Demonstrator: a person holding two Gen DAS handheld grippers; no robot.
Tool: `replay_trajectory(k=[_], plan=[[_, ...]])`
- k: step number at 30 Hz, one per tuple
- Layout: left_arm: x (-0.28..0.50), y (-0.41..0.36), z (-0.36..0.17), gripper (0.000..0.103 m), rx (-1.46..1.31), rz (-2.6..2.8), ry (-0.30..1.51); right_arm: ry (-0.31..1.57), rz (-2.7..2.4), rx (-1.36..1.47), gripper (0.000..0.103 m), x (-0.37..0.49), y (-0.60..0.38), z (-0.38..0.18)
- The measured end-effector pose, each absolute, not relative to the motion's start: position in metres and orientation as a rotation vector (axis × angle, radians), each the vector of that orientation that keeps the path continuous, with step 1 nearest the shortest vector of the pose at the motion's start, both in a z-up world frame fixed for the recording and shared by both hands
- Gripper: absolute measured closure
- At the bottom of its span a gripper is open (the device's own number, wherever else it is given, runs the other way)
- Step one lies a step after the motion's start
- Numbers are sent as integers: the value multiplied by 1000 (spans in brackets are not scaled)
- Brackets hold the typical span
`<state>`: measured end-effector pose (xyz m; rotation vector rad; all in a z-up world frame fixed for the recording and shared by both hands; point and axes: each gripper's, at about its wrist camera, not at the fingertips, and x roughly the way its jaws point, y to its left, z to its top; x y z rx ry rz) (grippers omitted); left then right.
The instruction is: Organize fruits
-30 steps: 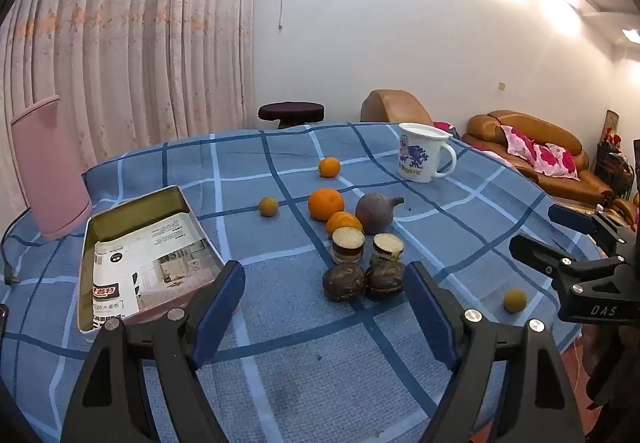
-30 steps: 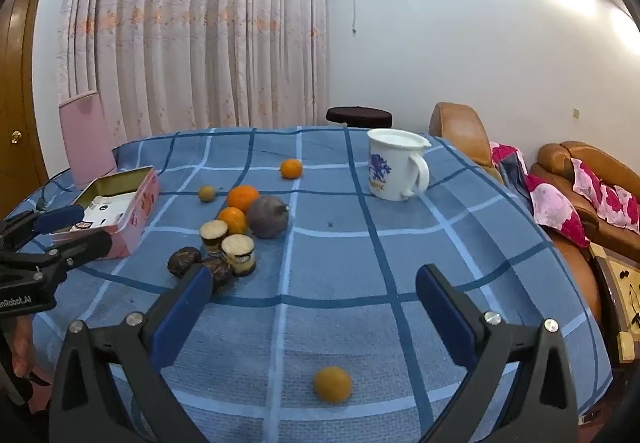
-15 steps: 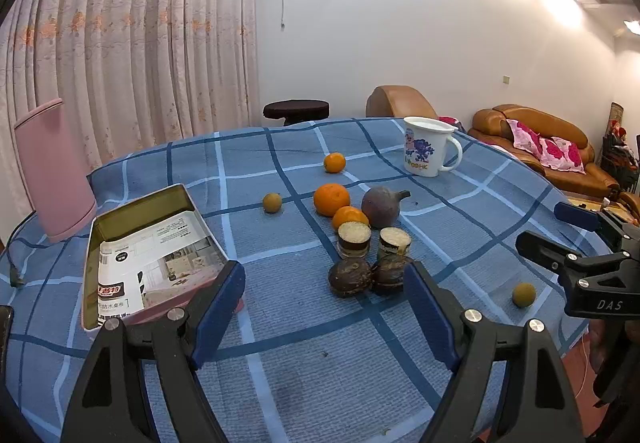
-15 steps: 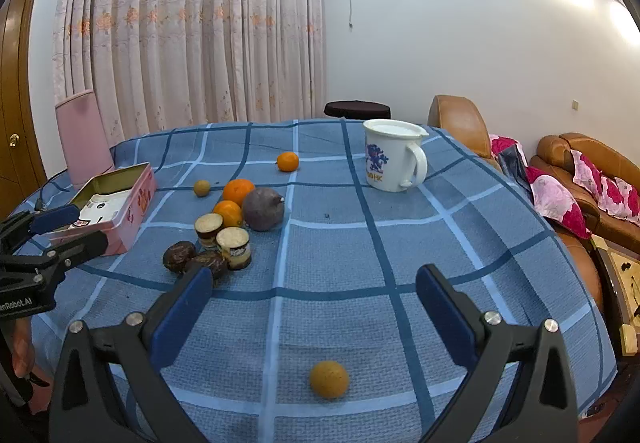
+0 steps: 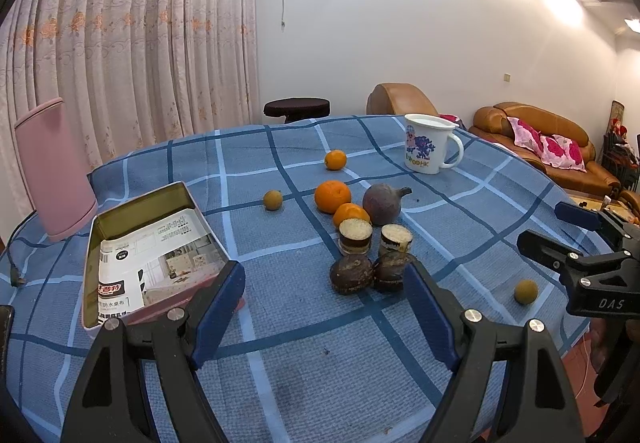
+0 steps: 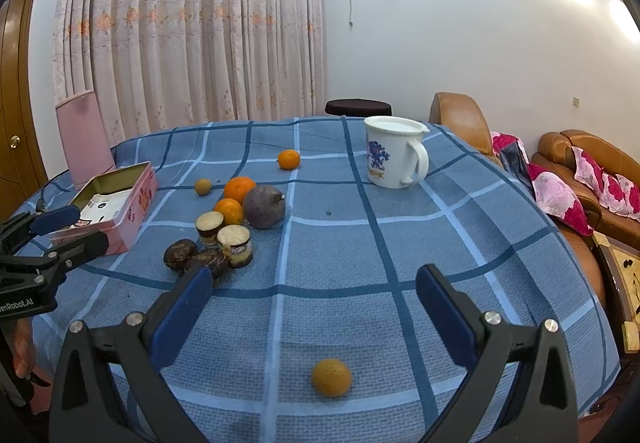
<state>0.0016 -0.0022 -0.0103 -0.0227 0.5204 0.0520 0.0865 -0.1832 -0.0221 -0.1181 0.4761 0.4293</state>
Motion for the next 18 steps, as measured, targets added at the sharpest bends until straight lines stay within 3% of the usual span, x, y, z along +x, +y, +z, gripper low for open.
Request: replay_trajectory(k=[18], plan=[[6, -5, -19, 21, -11, 60, 548, 481, 430, -108, 0, 86, -184, -26]])
